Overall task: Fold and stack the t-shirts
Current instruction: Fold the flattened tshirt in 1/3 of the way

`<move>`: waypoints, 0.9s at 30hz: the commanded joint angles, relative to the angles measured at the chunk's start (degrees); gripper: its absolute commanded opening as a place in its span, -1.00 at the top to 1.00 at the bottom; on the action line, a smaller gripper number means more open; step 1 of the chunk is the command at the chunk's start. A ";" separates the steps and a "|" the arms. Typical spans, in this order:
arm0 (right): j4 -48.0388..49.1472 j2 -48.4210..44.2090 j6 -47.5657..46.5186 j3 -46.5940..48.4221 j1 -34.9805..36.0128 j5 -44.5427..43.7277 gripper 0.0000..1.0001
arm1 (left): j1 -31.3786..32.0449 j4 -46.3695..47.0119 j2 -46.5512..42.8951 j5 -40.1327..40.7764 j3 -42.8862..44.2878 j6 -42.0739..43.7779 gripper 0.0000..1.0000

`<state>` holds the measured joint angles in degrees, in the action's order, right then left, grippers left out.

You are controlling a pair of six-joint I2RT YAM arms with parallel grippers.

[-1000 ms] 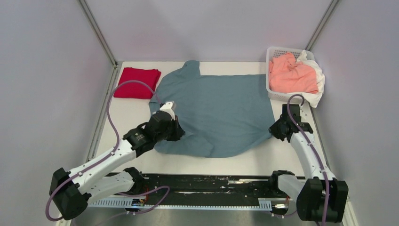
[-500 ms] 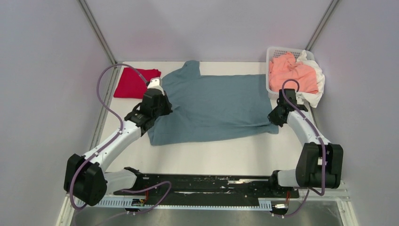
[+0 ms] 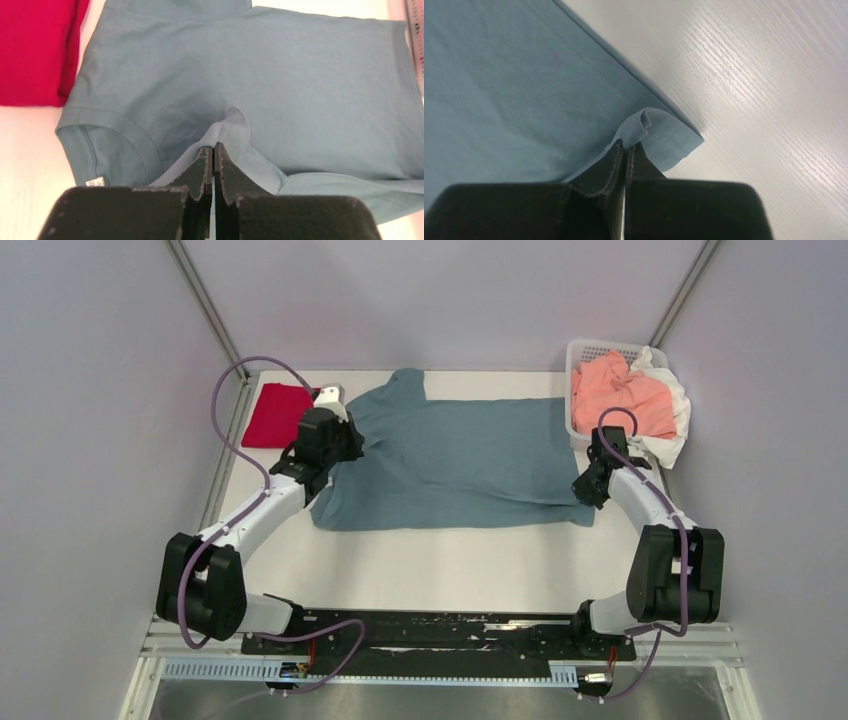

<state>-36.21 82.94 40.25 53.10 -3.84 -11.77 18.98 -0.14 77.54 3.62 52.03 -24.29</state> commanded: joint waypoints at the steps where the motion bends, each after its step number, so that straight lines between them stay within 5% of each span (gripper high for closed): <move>1: 0.75 -2.23 2.64 0.78 -0.35 -2.51 0.97 | -1.34 8.69 0.61 -6.26 1.79 4.42 1.00; 13: 2.85 -1.57 2.99 -0.80 -1.09 -3.16 0.93 | -4.43 13.88 10.73 -23.01 7.32 8.48 1.00; 17: 3.41 0.94 3.09 0.19 -1.08 -3.25 0.91 | -6.10 6.07 16.26 -13.68 13.85 5.94 1.00; 18: 3.56 1.67 3.28 0.61 -1.03 -3.60 0.89 | -6.48 0.57 19.26 -9.71 17.83 5.14 0.91; 20: 3.66 3.40 3.51 1.87 -1.09 -4.71 0.72 | -7.35 -6.51 23.64 -5.57 23.60 4.09 0.13; 21: 3.66 4.15 3.55 2.59 -1.04 -5.57 0.65 | -7.61 -8.46 25.04 -4.68 25.29 3.91 -0.57; 22: 3.67 4.88 3.75 3.32 -1.12 -6.62 0.58 | -7.67 -11.17 27.45 -4.01 28.54 4.15 -0.78; 23: 3.64 5.36 4.01 4.09 -1.10 -7.90 0.44 | -7.67 -12.15 28.31 -3.90 29.83 4.16 -0.95; 27: 3.51 4.10 3.25 5.25 -0.96 -7.10 -0.27 | -7.74 -16.99 28.98 -2.16 35.51 3.05 -1.00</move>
<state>-34.76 88.75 43.62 55.00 -4.67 -16.86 11.42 -9.32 107.26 -2.09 82.37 -20.29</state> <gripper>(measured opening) 0.502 0.993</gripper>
